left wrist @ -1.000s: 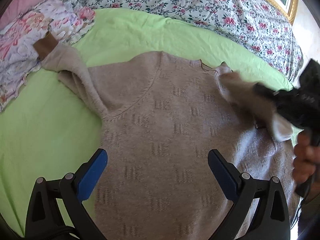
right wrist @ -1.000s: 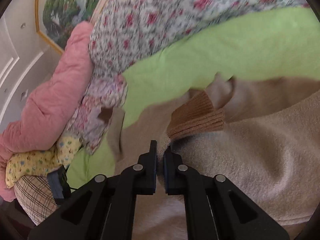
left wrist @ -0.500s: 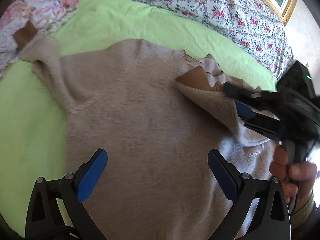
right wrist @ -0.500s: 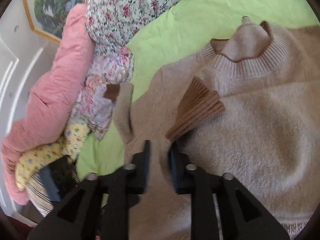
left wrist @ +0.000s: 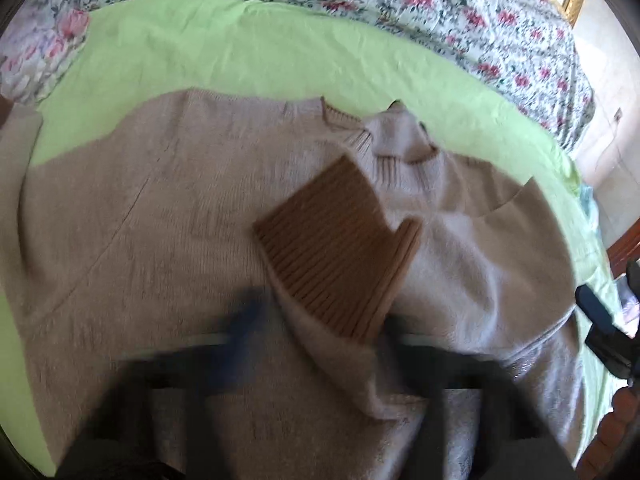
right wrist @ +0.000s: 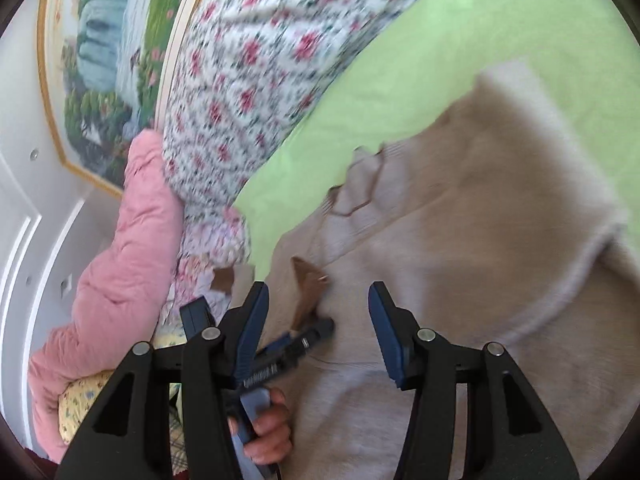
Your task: Fold small clothes
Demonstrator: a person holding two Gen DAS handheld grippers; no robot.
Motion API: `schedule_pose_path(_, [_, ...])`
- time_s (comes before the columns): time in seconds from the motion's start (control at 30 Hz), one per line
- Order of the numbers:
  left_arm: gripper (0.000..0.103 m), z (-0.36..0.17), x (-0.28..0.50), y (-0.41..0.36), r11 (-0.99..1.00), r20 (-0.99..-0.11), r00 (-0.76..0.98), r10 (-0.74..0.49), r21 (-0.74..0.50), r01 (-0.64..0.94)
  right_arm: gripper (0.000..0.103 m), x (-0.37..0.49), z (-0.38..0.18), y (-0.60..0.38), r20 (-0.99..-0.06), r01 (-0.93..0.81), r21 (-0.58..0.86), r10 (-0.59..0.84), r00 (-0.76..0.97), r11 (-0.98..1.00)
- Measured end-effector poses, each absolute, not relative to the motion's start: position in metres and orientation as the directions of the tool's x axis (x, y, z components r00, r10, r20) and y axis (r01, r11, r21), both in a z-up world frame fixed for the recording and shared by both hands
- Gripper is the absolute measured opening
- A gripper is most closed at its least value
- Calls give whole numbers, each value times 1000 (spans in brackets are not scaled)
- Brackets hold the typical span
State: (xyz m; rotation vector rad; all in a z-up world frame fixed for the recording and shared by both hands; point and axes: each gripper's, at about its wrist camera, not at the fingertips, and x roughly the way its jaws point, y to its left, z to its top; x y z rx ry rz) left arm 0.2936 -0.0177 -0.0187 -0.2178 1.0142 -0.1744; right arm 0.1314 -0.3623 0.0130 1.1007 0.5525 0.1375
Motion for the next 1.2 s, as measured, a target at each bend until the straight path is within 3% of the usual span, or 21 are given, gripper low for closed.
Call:
schedule_pose_path(0.13, [9, 0, 272, 26, 932, -751, 592, -292, -362, 1, 53, 117, 12, -372, -365, 184, 869, 345, 865, 459])
schedule_pose_path(0.23, [21, -13, 268, 54, 907, -762, 558, -328, -419, -39, 53, 109, 8, -379, -376, 204, 866, 327, 867, 456])
schedule_pose_path(0.43, [26, -30, 281, 56, 891, -767, 527, -366, -452, -39, 53, 103, 7, -392, -425, 259, 837, 275, 862, 483])
schedule_pose_path(0.47, [23, -31, 283, 52, 893, -766, 525, -371, -448, -23, 53, 101, 10, -396, -439, 274, 824, 253, 862, 496])
schedule_pose_path(0.5, [5, -28, 285, 48, 902, -768, 529, -361, -431, -11, 53, 100, 12, -401, -449, 288, 815, 234, 862, 503])
schedule_pose_path(0.6, [5, -3, 272, 51, 904, -708, 618, -343, -427, 13, 53, 93, 19, -418, -465, 320, 798, 184, 866, 510])
schedule_pose_path(0.67, [5, 1, 263, 61, 926, -707, 648, -282, -378, -9, 53, 88, 22, -427, -494, 356, 764, 135, 859, 538])
schedule_pose_path(0.77, [5, -11, 260, 80, 915, -723, 622, -300, -402, -25, 54, 95, 20, -445, -561, 428, 701, 70, 825, 571])
schedule_pose_path(1.03, [6, -10, 252, 76, 933, -730, 622, -283, -361, 1, 54, 167, -19, -444, -754, 502, 516, 90, 650, 694])
schedule_pose_path(1.07, [6, -11, 252, 76, 933, -733, 618, -282, -360, -1, 52, 174, -24, -440, -772, 494, 488, 91, 630, 720])
schedule_pose_path(1.1, [6, -10, 253, 76, 933, -735, 617, -281, -359, -3, 22, 178, -25, -437, -779, 486, 462, 77, 623, 742])
schedule_pose_path(1.13, [6, -6, 253, 74, 935, -730, 623, -279, -354, 4, 10, 177, -25, -436, -774, 478, 467, 83, 627, 744])
schedule_pose_path(1.2, [6, 6, 252, 69, 937, -705, 649, -287, -346, 38, 9, 168, -14, -444, -741, 475, 491, 64, 668, 730])
